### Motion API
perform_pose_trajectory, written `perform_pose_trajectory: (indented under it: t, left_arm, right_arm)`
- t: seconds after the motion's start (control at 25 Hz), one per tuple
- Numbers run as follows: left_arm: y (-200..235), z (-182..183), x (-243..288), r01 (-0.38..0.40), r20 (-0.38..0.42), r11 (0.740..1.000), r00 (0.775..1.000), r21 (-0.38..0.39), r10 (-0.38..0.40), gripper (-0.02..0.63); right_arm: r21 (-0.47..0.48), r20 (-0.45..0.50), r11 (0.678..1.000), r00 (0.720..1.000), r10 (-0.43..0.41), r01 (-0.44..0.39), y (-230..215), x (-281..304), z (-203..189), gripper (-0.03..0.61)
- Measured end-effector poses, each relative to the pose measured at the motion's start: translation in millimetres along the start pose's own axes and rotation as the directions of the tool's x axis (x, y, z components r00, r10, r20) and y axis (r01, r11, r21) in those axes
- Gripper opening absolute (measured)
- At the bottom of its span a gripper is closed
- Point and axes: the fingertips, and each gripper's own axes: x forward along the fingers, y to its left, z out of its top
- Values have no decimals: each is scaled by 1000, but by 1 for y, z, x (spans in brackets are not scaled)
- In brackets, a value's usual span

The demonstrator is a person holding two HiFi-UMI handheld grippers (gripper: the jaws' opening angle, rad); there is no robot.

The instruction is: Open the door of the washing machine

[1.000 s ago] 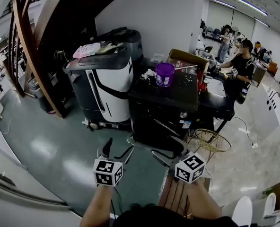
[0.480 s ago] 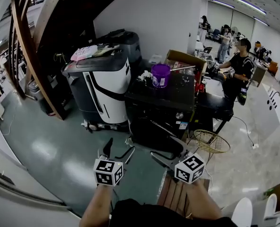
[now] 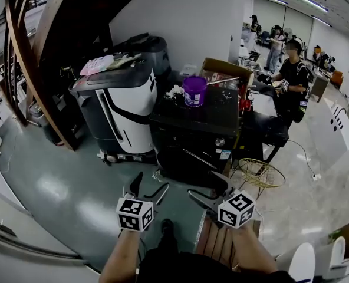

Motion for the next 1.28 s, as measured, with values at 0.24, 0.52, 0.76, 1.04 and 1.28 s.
perform_pose_trajectory:
  t: [0.24, 0.52, 0.76, 1.04, 1.28]
  left_arm:
    - [17, 7, 45, 58, 31, 998, 998, -9, -57, 426]
    - [61, 16, 107, 98, 21, 995, 995, -22, -97, 426]
    - [102, 9, 158, 122, -32, 991, 992, -49, -124, 426]
    - [143, 7, 209, 172, -60, 982, 982, -78, -177, 426]
    - [159, 13, 236, 227, -43, 970, 972, -92, -232, 426]
  right_arm:
    - [-10, -27, 1000, 999, -26, 26, -32, 30, 2, 414]
    - [8, -56, 998, 997, -56, 56, -77, 85, 9, 414]
    - [46, -84, 994, 992, -96, 100, -116, 131, 6, 414]
    - [59, -132, 988, 982, -132, 141, -146, 180, 5, 414]
    - [47, -137, 980, 973, -184, 192, -162, 197, 14, 414]
